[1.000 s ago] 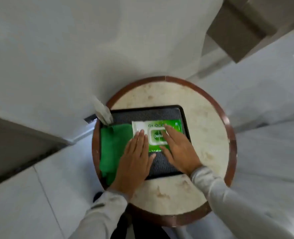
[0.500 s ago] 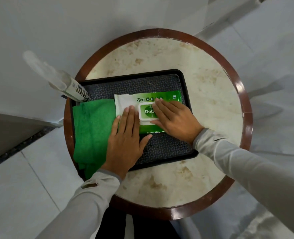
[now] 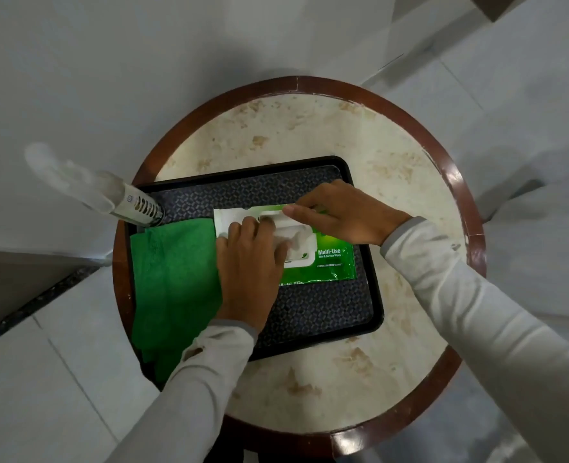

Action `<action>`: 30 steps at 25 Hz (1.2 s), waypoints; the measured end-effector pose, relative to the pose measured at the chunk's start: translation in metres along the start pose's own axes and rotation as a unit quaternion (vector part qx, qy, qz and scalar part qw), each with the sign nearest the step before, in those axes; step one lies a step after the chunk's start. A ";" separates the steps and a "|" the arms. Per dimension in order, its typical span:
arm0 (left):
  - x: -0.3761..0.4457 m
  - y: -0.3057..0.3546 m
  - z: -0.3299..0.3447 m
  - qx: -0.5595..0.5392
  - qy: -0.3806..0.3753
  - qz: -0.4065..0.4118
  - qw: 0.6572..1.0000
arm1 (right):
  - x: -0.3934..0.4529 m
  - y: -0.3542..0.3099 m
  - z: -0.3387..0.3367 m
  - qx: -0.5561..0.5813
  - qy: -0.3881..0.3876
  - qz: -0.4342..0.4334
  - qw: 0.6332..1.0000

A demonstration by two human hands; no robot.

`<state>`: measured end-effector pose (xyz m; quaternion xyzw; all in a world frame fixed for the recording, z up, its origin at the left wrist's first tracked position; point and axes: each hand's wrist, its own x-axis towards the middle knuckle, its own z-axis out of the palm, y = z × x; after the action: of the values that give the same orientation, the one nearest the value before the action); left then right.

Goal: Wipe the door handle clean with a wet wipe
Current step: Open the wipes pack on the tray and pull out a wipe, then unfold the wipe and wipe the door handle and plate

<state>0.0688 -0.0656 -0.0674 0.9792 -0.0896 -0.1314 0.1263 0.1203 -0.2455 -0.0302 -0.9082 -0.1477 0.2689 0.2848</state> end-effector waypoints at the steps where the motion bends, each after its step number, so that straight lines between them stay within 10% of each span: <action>1: 0.001 0.004 0.002 -0.028 -0.010 -0.019 0.999 | 0.001 0.001 -0.001 0.005 0.004 0.001 1.000; 5: -0.016 0.000 -0.008 -0.223 0.027 -0.031 0.974 | -0.007 0.002 0.004 0.035 0.020 -0.004 0.999; 10: -0.050 -0.064 -0.038 -0.487 -0.043 -0.204 0.848 | -0.036 0.001 0.050 -0.050 0.093 0.000 0.994; 17: -0.057 -0.059 -0.095 -0.639 -0.084 -0.197 0.739 | -0.045 -0.031 0.064 -0.040 0.132 0.056 0.989; 21: -0.074 -0.053 -0.227 -0.646 -0.037 -0.134 0.751 | -0.069 -0.153 -0.022 0.490 0.143 0.085 0.856; 30: -0.162 -0.114 -0.485 -0.723 0.127 -0.040 0.678 | -0.076 -0.428 -0.171 0.472 0.171 -0.172 0.847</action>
<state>0.0671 0.1856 0.3922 0.5933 0.0894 -0.0345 0.7992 0.1070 -0.0127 0.3746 -0.6557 -0.1057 0.0935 0.7417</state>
